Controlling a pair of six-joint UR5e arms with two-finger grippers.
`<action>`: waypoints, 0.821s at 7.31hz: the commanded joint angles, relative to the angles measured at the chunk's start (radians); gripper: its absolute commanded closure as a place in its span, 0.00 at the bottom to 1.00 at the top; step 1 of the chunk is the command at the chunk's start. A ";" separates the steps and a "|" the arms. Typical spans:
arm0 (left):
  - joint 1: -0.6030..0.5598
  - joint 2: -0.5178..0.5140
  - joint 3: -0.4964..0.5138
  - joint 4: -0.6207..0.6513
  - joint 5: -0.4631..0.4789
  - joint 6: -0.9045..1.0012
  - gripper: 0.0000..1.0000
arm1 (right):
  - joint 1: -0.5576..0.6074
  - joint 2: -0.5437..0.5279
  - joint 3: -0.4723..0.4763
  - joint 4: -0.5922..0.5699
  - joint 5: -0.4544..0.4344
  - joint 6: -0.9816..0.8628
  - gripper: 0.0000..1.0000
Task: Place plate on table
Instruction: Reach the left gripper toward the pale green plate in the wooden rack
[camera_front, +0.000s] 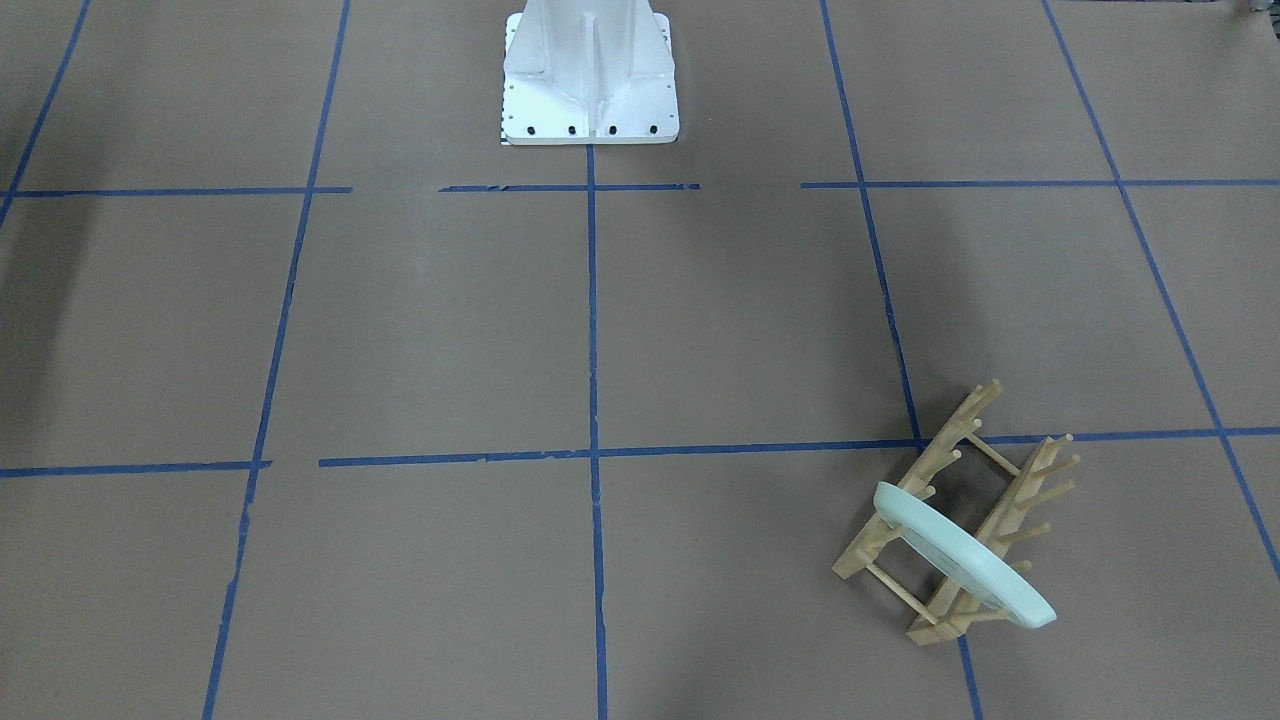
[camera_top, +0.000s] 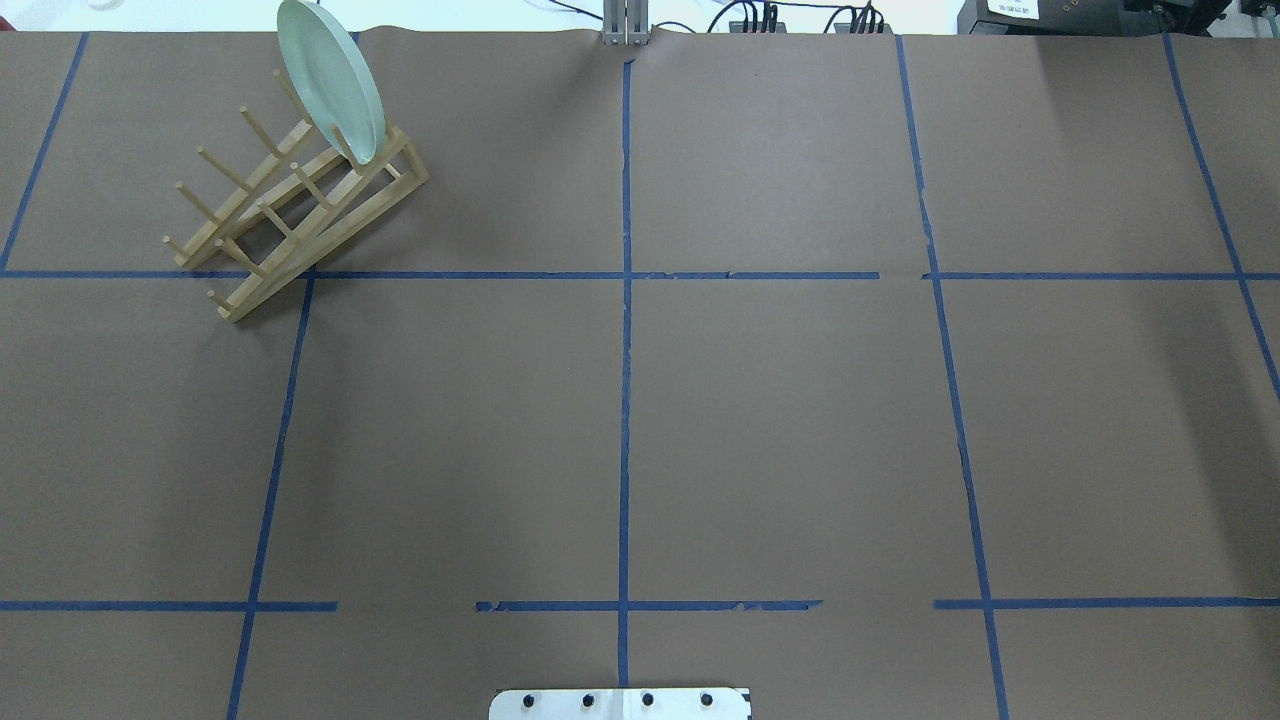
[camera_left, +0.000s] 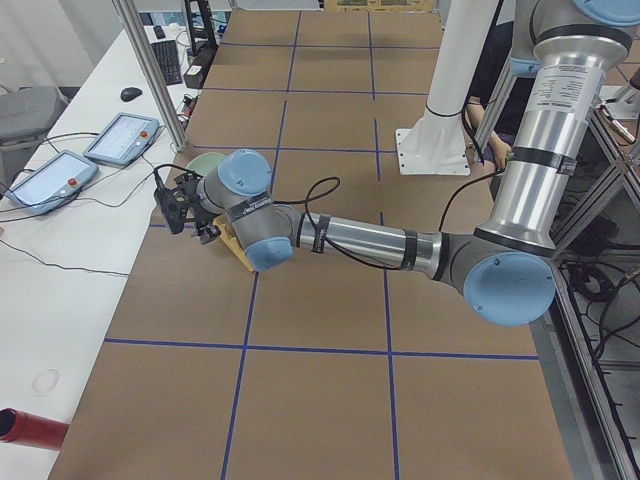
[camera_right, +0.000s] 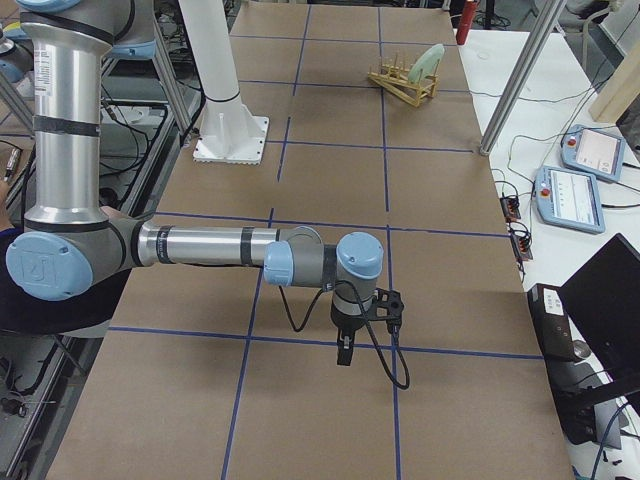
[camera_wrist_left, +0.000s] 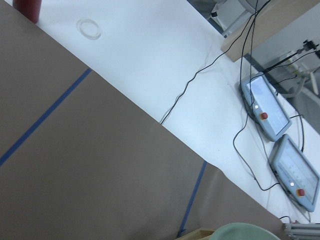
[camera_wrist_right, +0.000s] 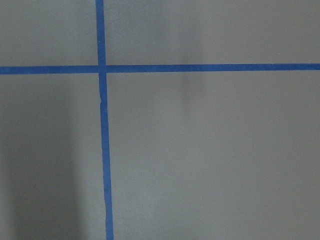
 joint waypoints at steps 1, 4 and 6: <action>0.152 -0.102 0.049 -0.069 0.166 -0.153 0.00 | 0.000 0.000 0.000 0.000 0.000 0.001 0.00; 0.322 -0.185 0.071 -0.068 0.273 -0.130 0.00 | 0.000 0.000 0.000 0.000 0.000 0.001 0.00; 0.366 -0.194 0.068 -0.064 0.273 -0.055 0.00 | 0.000 0.000 0.000 0.000 0.000 -0.001 0.00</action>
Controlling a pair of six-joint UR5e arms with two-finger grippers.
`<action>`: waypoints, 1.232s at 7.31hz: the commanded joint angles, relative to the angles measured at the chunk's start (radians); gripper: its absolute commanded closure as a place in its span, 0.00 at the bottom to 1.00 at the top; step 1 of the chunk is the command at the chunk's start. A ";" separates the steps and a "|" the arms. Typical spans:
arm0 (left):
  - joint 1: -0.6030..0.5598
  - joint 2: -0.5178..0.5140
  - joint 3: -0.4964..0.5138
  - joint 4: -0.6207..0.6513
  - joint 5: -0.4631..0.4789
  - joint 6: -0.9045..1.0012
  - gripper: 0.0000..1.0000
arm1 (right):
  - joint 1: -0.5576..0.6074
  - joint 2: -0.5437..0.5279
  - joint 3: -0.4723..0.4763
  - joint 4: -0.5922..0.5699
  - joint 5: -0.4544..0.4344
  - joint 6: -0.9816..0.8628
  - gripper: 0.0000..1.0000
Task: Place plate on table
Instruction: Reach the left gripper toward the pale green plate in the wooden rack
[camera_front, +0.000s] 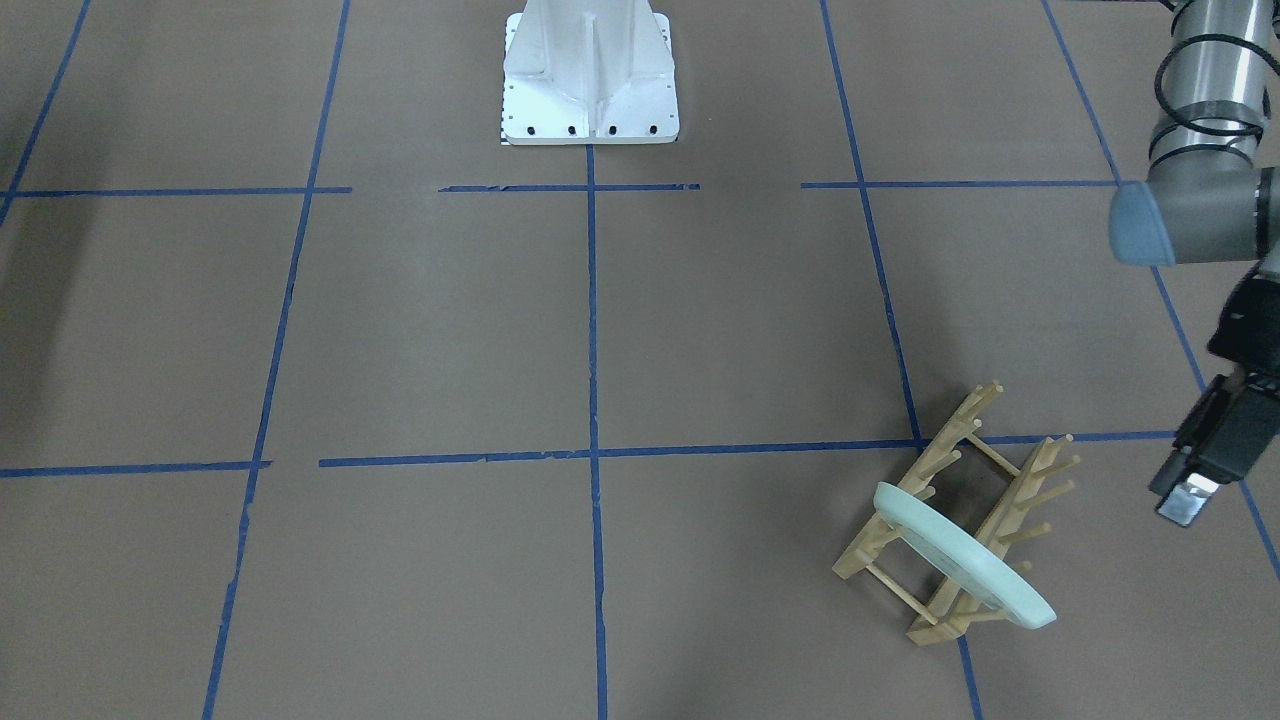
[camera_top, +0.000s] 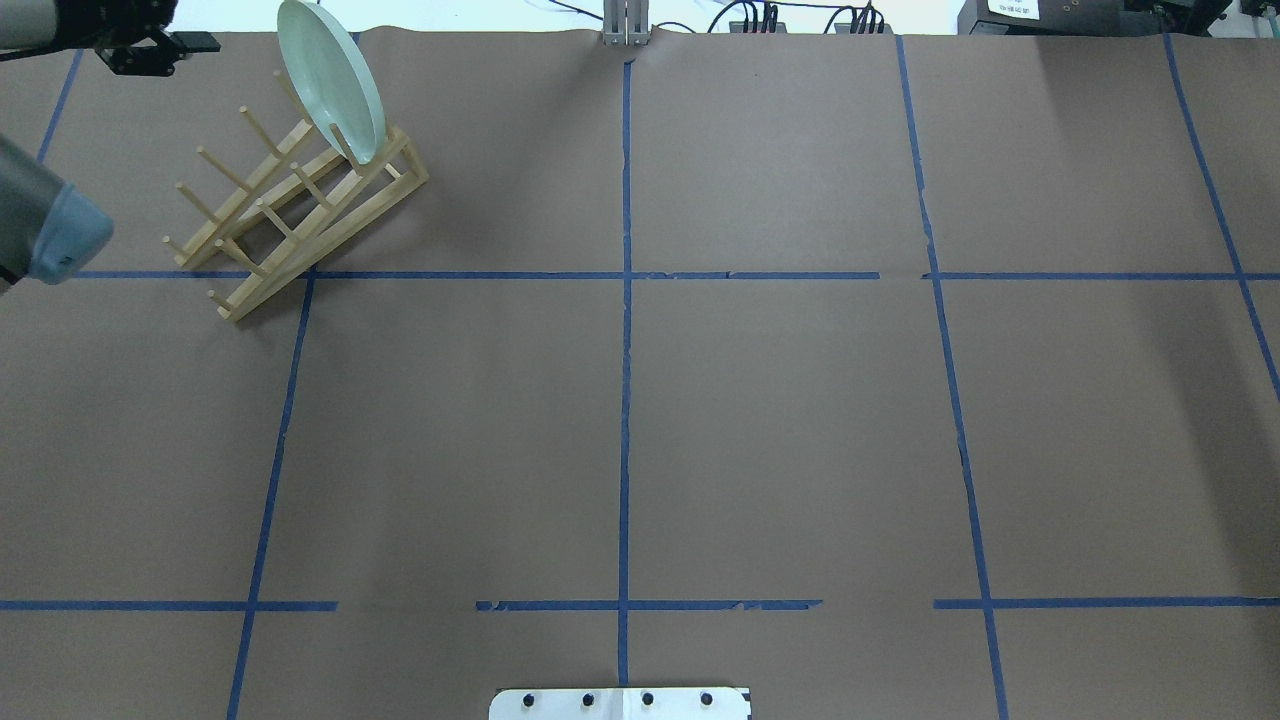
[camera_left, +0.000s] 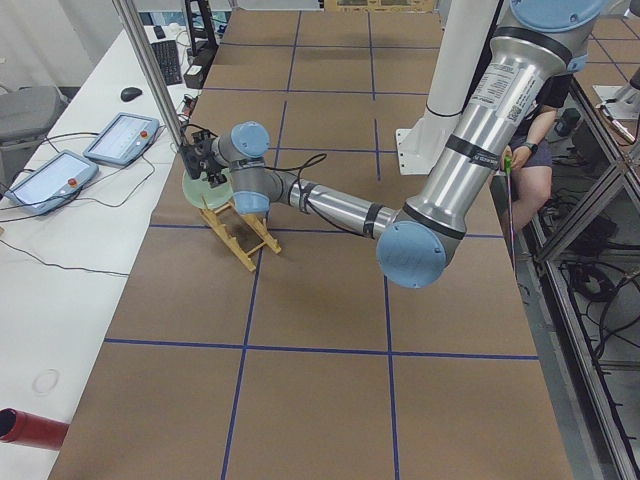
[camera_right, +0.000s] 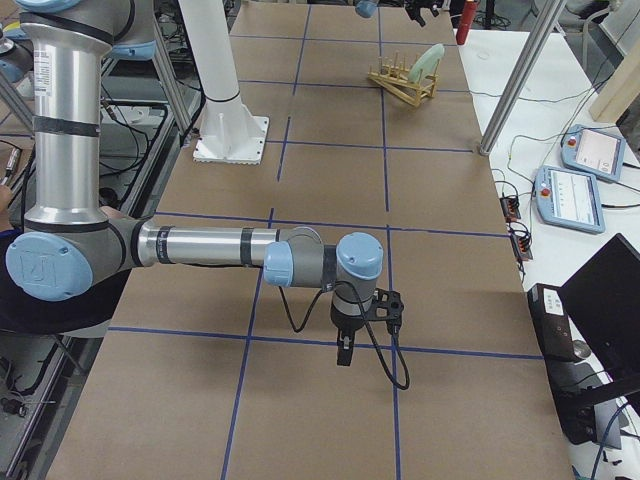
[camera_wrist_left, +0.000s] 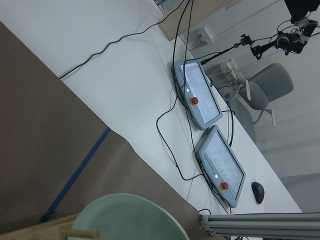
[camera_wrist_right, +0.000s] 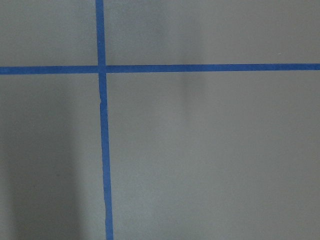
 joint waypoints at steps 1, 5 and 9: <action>0.041 -0.009 -0.003 0.002 0.009 0.042 0.00 | 0.000 0.000 0.000 0.000 0.000 -0.001 0.00; 0.054 -0.085 0.036 0.084 0.011 0.033 0.04 | 0.000 0.000 0.000 0.000 0.000 0.000 0.00; 0.059 -0.123 0.107 0.084 0.039 0.039 0.28 | 0.000 0.000 0.000 0.000 0.002 -0.001 0.00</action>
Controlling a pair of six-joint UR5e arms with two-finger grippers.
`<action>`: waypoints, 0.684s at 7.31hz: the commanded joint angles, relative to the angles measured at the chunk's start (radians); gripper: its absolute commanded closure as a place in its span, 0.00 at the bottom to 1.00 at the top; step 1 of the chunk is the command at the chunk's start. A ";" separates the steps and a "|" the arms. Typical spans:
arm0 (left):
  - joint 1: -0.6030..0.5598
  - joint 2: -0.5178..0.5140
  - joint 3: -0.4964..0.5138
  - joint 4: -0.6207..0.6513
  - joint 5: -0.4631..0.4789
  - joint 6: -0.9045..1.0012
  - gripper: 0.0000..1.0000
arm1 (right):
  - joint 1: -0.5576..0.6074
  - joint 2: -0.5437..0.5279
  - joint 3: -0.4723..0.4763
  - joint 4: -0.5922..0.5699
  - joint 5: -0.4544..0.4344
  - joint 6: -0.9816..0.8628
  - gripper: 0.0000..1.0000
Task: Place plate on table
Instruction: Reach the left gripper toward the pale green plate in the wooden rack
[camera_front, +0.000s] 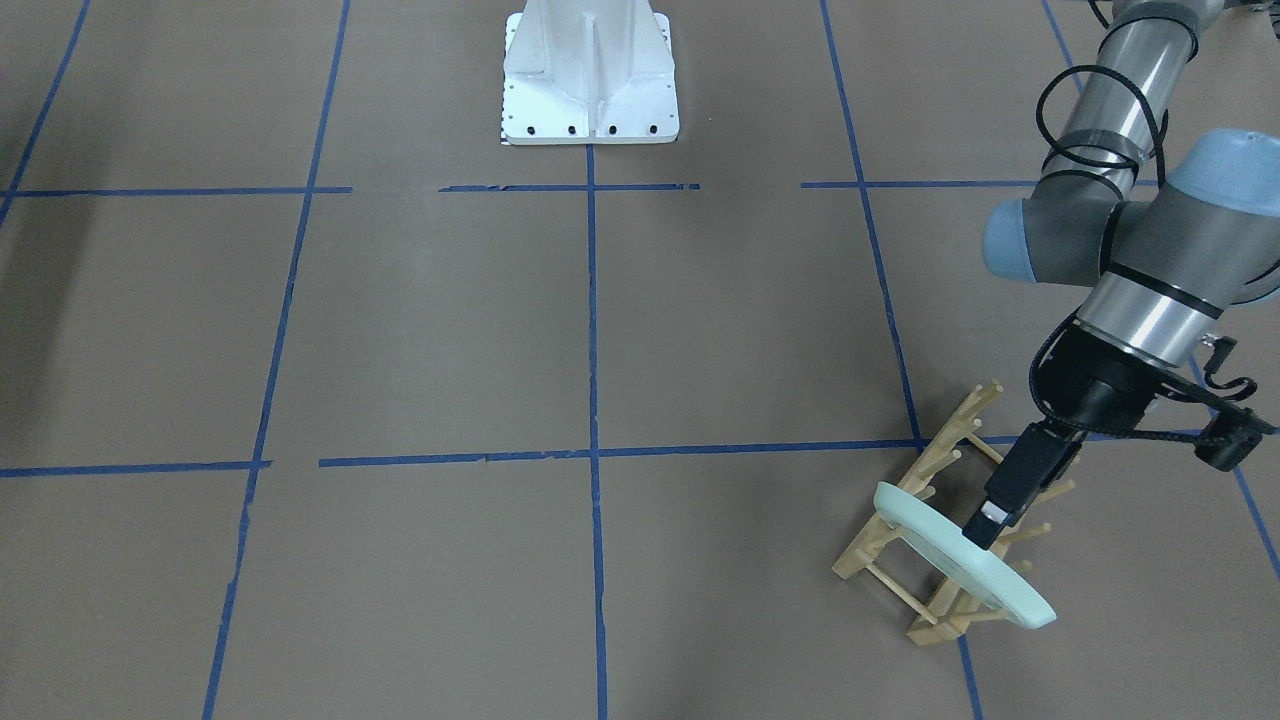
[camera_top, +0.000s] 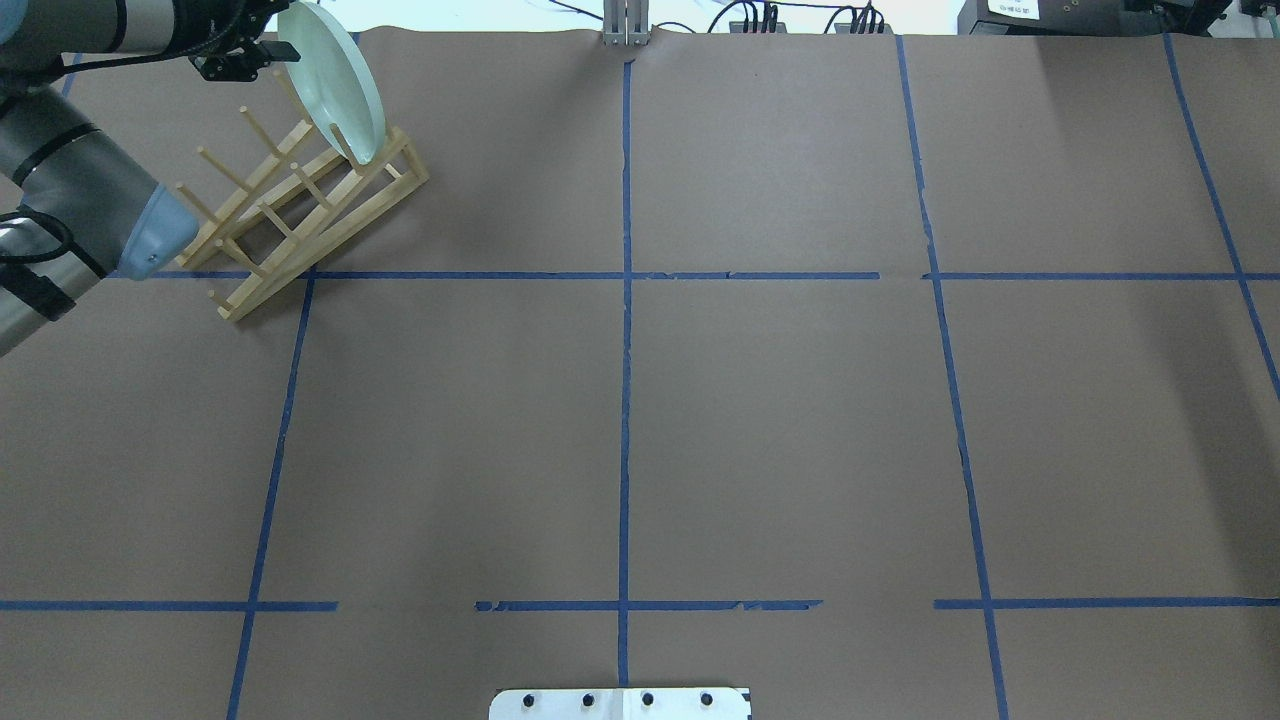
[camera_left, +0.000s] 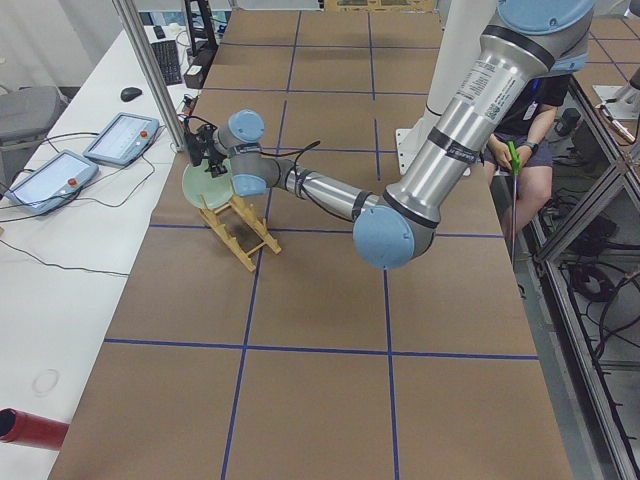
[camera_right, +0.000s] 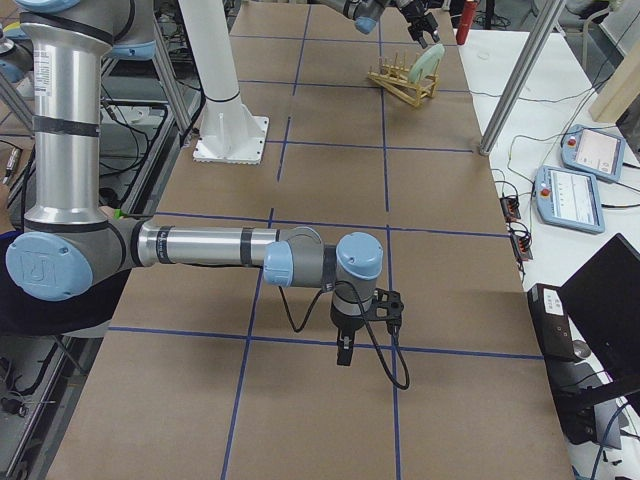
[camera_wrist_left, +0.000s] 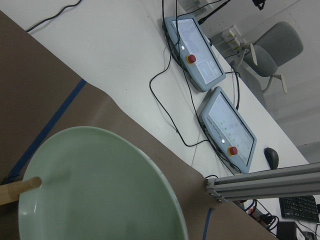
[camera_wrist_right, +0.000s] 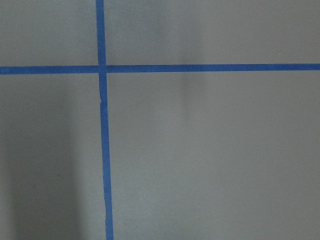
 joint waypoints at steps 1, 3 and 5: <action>0.001 -0.030 0.039 0.000 0.003 0.002 0.36 | 0.000 0.000 0.000 0.000 0.000 0.001 0.00; 0.001 -0.043 0.053 0.000 0.003 0.003 0.46 | 0.000 0.000 0.000 0.000 0.000 0.000 0.00; 0.001 -0.041 0.052 0.000 0.001 0.011 0.66 | 0.000 0.000 0.000 0.000 0.000 0.000 0.00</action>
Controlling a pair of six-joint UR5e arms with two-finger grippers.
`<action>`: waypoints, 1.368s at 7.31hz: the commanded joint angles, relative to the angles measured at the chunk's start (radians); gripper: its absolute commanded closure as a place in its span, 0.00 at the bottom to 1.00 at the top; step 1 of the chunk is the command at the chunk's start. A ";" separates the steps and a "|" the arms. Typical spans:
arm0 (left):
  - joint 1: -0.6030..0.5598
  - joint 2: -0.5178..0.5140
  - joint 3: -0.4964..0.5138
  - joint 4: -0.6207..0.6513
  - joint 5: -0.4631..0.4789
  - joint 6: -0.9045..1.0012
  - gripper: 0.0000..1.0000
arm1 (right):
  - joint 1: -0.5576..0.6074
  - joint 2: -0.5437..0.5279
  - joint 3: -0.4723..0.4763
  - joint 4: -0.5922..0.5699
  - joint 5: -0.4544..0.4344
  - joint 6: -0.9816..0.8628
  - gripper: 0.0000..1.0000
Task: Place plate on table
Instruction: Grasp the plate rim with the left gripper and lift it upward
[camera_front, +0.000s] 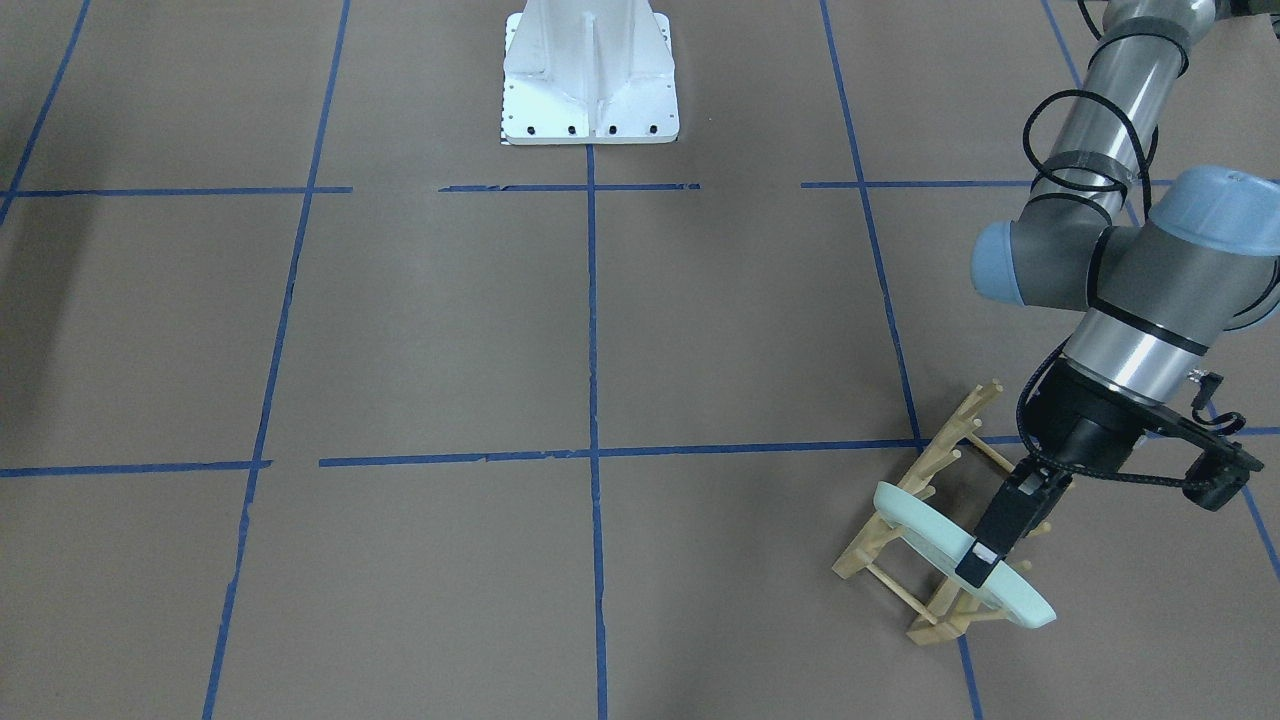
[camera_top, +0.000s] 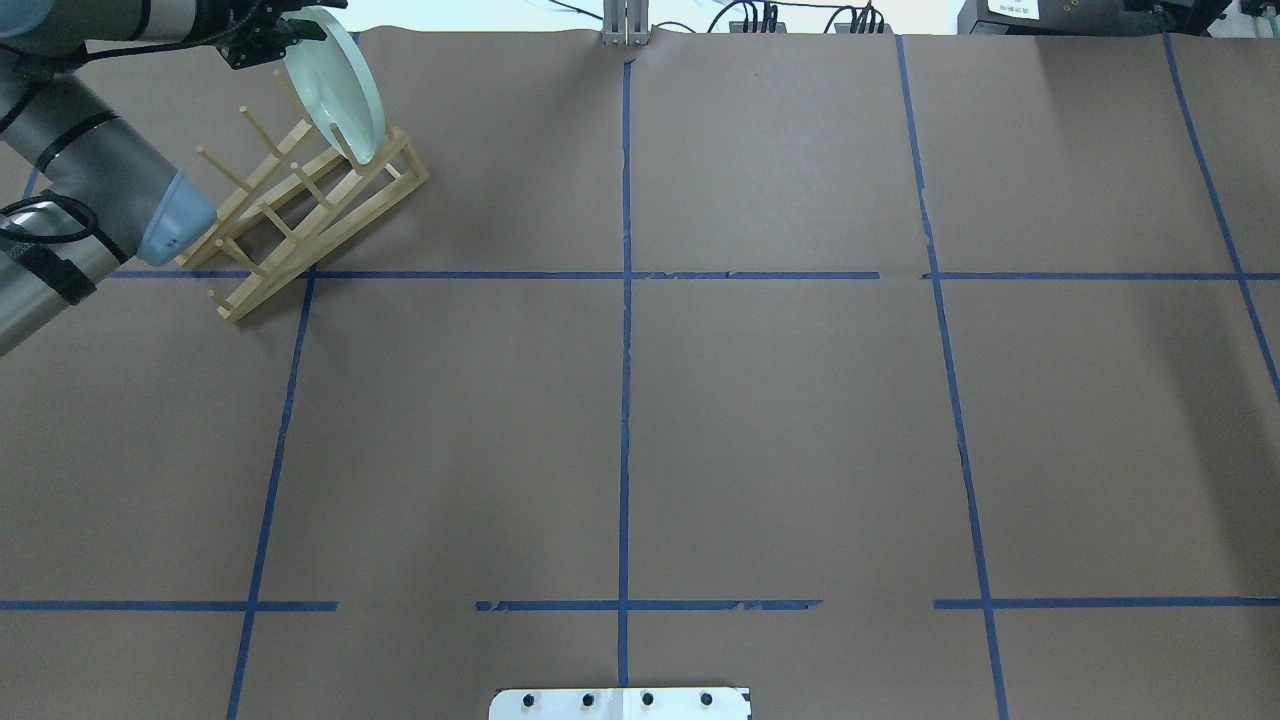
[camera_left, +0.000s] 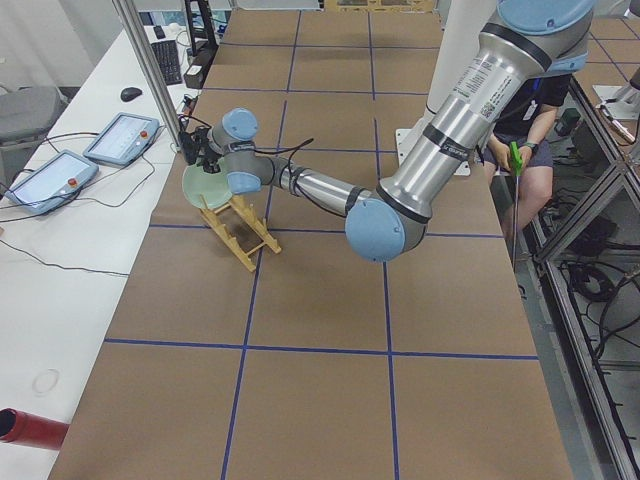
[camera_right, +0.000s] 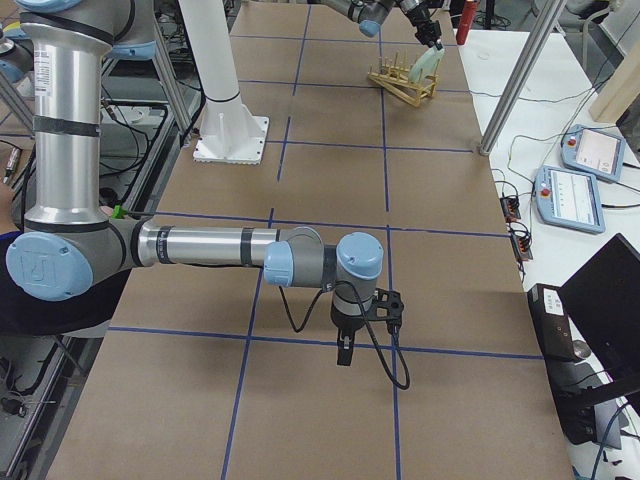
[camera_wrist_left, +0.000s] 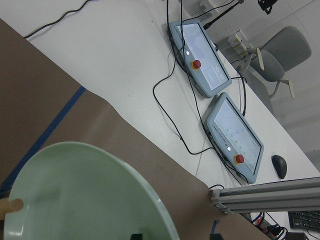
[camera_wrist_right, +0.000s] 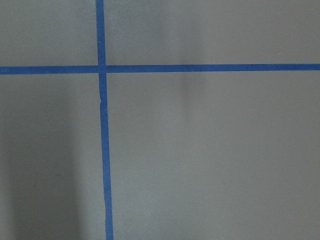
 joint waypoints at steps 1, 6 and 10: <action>-0.005 0.003 -0.010 -0.003 -0.001 0.042 0.81 | -0.001 0.000 0.000 0.000 0.000 0.000 0.00; -0.047 0.094 -0.175 -0.008 -0.010 0.049 1.00 | 0.000 0.000 0.000 0.000 0.000 0.000 0.00; -0.249 0.092 -0.278 0.027 -0.268 -0.073 1.00 | 0.000 0.000 0.000 0.000 0.000 0.000 0.00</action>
